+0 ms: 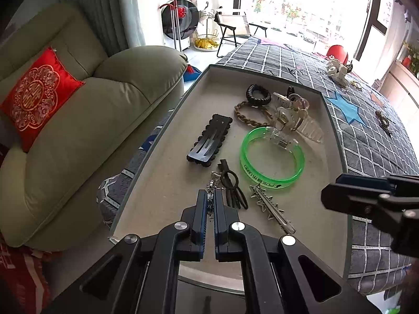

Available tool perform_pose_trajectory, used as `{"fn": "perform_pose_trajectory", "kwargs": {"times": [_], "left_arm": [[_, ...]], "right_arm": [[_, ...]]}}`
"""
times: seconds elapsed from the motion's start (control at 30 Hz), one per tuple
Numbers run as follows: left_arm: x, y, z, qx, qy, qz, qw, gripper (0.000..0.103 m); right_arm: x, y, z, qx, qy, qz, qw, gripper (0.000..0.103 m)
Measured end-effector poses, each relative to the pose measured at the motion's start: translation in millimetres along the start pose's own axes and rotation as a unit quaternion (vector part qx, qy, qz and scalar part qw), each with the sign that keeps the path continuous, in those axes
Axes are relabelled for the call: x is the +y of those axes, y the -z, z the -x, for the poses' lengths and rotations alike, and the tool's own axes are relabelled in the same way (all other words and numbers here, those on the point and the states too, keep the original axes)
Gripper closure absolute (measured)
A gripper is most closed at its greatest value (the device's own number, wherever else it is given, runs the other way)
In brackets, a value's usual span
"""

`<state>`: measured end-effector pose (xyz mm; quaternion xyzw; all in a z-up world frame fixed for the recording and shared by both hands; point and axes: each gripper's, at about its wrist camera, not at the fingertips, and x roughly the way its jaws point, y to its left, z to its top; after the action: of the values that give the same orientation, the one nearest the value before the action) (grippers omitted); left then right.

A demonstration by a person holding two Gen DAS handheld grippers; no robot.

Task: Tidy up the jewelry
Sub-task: 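Open the right tool to drop the spiky clip while the left tool releases the keychain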

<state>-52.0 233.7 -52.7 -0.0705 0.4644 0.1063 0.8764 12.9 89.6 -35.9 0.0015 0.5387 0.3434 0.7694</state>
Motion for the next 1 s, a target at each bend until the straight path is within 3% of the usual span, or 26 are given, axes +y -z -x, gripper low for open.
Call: {"fn": "perform_pose_trajectory", "kwargs": {"times": [0.5, 0.53, 0.57, 0.63, 0.77, 1.0], "left_arm": [[-12, -3, 16, -0.015, -0.006, -0.002, 0.9999, 0.094], [-13, -3, 17, -0.015, -0.007, -0.002, 0.9999, 0.051], [-14, -3, 19, -0.017, -0.01, 0.001, 0.9998, 0.0], [-16, -1, 30, -0.046, -0.028, 0.0, 0.9985, 0.0], [-14, -4, 34, -0.046, -0.018, 0.014, 0.9987, 0.0], [-12, 1, 49, -0.063, -0.047, 0.037, 0.9962, 0.0]], "right_arm": [[-15, 4, 22, -0.033, 0.021, -0.021, 0.999, 0.063], [-16, 4, 23, -0.034, 0.023, -0.022, 0.999, 0.061], [-16, 5, 23, -0.035, 0.026, -0.022, 0.999, 0.059], [-16, 6, 24, -0.038, 0.031, -0.021, 0.999, 0.057], [-17, 6, 28, -0.044, 0.037, -0.022, 0.998, 0.052], [-11, 6, 41, -0.065, 0.078, -0.004, 0.995, 0.026]]}}
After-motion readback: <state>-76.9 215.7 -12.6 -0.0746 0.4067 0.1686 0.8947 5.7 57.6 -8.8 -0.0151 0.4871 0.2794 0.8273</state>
